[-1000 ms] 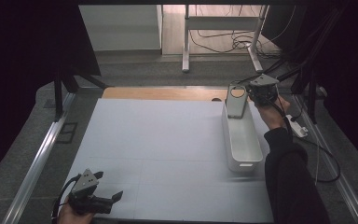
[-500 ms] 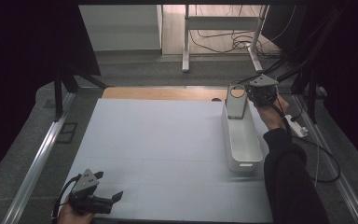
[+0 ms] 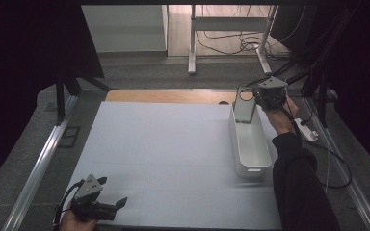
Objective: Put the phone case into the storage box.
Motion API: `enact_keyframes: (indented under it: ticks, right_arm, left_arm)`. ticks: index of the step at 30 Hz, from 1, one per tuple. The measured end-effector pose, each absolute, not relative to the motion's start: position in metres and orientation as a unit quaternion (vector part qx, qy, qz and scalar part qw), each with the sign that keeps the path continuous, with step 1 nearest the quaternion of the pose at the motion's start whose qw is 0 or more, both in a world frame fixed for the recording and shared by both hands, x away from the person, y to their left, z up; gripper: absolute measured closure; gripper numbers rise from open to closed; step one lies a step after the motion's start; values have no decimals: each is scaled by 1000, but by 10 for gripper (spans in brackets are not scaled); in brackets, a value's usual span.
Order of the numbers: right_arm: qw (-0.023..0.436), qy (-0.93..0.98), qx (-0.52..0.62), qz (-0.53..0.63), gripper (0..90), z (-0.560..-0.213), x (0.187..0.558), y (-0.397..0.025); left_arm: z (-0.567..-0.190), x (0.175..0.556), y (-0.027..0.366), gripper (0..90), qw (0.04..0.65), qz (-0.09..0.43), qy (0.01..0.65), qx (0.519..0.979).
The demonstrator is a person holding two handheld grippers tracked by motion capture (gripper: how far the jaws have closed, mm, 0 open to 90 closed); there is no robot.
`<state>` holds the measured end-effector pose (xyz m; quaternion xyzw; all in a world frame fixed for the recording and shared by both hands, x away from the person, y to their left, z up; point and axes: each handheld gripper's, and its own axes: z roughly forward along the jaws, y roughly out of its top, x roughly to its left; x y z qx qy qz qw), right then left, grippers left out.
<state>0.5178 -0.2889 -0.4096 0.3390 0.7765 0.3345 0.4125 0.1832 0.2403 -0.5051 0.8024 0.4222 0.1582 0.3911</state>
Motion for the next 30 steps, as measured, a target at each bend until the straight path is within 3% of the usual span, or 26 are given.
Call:
enact_keyframes:
  ticks: [13,30]
  right_arm:
    - [357,770,400,347,393,-411,518,-299]
    - [288,769,432,372,307,-403,499,-303]
  left_arm:
    - [-505,183,241,0,392,158,424,801]
    - [-504,182,245,0,405,162,437,787]
